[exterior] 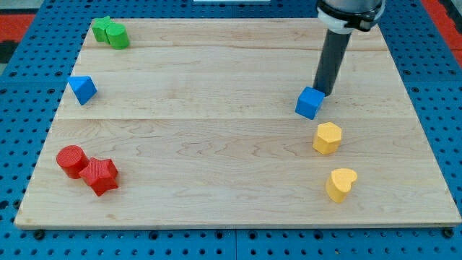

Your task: Slide the triangle vertically above the cube

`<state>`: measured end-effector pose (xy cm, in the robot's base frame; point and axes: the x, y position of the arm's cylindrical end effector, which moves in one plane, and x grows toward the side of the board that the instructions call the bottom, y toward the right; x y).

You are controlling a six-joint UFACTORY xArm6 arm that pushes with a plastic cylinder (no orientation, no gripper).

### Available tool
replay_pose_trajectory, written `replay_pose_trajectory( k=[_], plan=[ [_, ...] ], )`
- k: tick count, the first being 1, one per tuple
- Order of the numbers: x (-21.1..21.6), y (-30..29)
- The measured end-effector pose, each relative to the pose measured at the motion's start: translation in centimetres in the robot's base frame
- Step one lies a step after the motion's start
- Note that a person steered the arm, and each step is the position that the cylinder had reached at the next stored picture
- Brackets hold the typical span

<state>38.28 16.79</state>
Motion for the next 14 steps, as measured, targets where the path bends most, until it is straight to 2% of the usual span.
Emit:
replay_pose_trajectory(
  k=[1,2,3,4,5,6,7,8,9,10,11,12,14],
  plan=[
    [-4.7,-6.6],
    [-0.7,-17.9],
    [5.6,-27.5],
    [6.0,-39.3],
    [3.6,-47.1],
    [2.5,-45.4],
    [-0.3,-39.2],
    [-1.9,-36.8],
    [-0.4,-38.0],
    [-3.0,-44.3],
    [-4.9,-38.7],
    [-4.0,-26.3],
    [-3.1,-10.1]
  ],
)
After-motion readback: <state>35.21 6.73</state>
